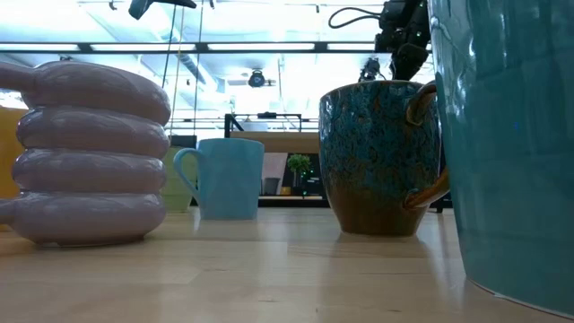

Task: Place coffee mugs
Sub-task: Put the top purple mug on the shelf

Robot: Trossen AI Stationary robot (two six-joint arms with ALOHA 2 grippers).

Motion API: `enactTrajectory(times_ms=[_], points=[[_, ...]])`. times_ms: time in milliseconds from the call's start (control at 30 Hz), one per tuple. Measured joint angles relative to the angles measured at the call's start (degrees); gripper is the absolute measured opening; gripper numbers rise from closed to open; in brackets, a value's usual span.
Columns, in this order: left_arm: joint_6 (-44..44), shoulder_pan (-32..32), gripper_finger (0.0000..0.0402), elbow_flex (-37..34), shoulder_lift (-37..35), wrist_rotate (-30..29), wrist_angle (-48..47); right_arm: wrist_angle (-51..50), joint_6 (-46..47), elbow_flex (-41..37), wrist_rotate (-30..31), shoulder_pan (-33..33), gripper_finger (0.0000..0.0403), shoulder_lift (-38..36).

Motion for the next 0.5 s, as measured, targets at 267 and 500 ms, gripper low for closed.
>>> enactTrajectory(times_ms=[267,500], points=[[-0.6,0.0,0.0128,0.0,0.0,0.0,0.0,0.4,1.8,0.0,0.0,2.0,0.0132,-2.3],[4.2,0.0,0.0128,0.0,0.0,9.4,-0.2,2.2,9.0,0.0,-0.4,6.0,0.0132,-5.1]])
